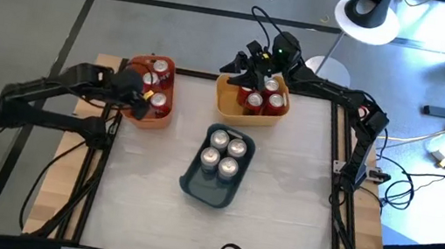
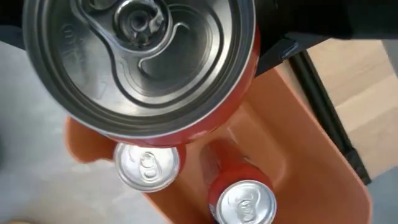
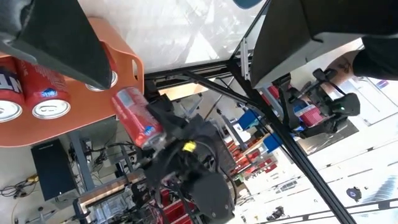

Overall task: Sort soda cans
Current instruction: Put the orange soda can into the orange bin

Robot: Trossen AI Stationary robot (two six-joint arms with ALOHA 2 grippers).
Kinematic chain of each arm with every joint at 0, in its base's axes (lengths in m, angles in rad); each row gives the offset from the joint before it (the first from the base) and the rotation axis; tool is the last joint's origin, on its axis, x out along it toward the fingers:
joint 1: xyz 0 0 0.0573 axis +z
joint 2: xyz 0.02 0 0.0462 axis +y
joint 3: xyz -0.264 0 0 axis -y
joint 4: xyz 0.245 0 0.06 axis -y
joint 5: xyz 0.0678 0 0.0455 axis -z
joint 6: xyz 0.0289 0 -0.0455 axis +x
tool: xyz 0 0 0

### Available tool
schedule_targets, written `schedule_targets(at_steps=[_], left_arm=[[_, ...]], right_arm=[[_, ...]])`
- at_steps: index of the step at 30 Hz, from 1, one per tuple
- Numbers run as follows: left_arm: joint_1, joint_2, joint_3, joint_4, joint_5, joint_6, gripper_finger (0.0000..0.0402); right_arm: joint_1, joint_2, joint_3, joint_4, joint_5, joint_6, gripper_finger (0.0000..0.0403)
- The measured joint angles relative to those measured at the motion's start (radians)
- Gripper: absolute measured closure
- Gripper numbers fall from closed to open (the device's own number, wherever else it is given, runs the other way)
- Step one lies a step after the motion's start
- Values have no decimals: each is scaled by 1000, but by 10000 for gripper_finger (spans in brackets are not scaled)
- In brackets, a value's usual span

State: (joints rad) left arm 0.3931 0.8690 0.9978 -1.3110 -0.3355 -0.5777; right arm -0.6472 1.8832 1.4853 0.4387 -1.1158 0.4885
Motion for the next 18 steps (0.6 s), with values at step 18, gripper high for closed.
schedule_targets(at_steps=[18], left_arm=[[162, -5, -352, 329, -10, 14, 98]], right_arm=[[0, 0, 0, 0, 24, 0, 22]])
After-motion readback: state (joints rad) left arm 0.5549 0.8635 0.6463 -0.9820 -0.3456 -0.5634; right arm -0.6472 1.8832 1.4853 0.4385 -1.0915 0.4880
